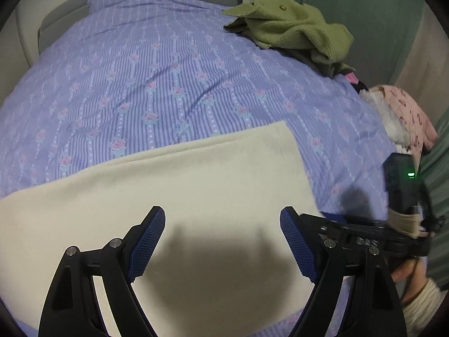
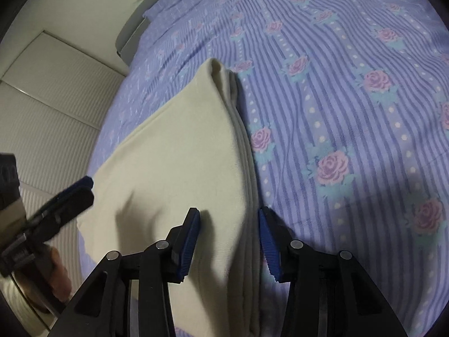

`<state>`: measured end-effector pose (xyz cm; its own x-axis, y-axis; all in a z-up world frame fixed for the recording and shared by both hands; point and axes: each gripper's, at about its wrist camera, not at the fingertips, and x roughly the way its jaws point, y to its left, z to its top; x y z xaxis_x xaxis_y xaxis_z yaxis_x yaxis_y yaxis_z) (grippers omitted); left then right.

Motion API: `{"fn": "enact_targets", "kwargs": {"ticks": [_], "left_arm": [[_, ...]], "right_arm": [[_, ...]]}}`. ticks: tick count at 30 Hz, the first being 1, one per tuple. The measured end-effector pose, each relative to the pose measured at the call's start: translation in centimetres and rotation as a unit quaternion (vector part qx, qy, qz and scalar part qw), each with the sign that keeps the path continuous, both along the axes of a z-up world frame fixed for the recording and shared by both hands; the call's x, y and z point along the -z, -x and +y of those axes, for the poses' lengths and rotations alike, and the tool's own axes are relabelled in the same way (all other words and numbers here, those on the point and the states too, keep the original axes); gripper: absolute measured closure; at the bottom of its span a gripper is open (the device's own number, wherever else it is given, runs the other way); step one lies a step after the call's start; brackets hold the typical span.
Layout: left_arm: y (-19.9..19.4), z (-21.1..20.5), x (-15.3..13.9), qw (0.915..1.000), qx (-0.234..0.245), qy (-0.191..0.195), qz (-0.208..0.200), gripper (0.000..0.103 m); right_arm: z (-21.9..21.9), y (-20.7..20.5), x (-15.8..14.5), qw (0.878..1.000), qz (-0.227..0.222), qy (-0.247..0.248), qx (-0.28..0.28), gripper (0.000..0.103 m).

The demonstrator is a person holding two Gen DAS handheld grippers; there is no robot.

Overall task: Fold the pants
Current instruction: 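Lift the strip end with the right gripper and fold it toward the left gripper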

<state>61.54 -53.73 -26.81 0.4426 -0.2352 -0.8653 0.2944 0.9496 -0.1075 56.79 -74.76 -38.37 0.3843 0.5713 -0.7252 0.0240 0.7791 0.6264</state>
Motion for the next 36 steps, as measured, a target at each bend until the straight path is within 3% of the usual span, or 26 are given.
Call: {"fn": "enact_targets", "kwargs": {"ticks": [4, 8, 9, 13, 16, 19, 22, 28, 33, 36], "left_arm": [[0.2, -0.5, -0.5, 0.9999, 0.006, 0.009, 0.002, 0.019], [1.1, -0.6, -1.1, 0.9997, 0.021, 0.008, -0.002, 0.019], [1.4, -0.6, -1.1, 0.9996, 0.026, 0.005, -0.005, 0.019], [1.5, -1.2, -0.4, 0.9993, 0.035, -0.017, -0.004, 0.019], [1.5, -0.8, -0.4, 0.9996, 0.025, -0.01, 0.007, 0.019], [1.9, 0.2, -1.3, 0.9998, 0.017, -0.008, 0.0, 0.019], [2.3, 1.6, -2.5, 0.9997, 0.013, -0.018, -0.01, 0.019], [3.9, 6.3, -5.3, 0.999, -0.013, -0.027, -0.034, 0.019], [5.9, 13.0, -8.3, 0.9968, -0.049, -0.032, -0.054, 0.019], [7.5, 17.9, -10.4, 0.9947, -0.067, -0.041, -0.066, 0.019]], "right_arm": [[-1.1, -1.1, 1.3, 0.997, 0.009, -0.064, 0.047, 0.059], [-2.0, 1.1, 1.5, 0.995, 0.003, -0.1, 0.03, 0.065], [-2.3, 1.5, 1.8, 0.994, 0.005, -0.108, 0.022, 0.07], [-3.2, 0.6, 2.9, 0.99, 0.036, -0.13, 0.049, 0.076], [-2.5, 1.0, 2.2, 0.992, 0.041, -0.11, 0.055, 0.075], [-0.3, 1.9, 0.4, 0.992, 0.039, -0.123, 0.006, 0.082], [0.9, 2.8, -1.9, 0.999, 0.023, -0.045, 0.016, 0.085], [2.6, 3.9, -8.9, 0.997, -0.021, 0.008, 0.074, 0.085], [8.1, 4.4, -17.7, 0.989, -0.081, 0.11, 0.057, 0.087], [12.4, 3.7, -21.0, 0.985, -0.092, 0.141, 0.04, 0.087]]}}
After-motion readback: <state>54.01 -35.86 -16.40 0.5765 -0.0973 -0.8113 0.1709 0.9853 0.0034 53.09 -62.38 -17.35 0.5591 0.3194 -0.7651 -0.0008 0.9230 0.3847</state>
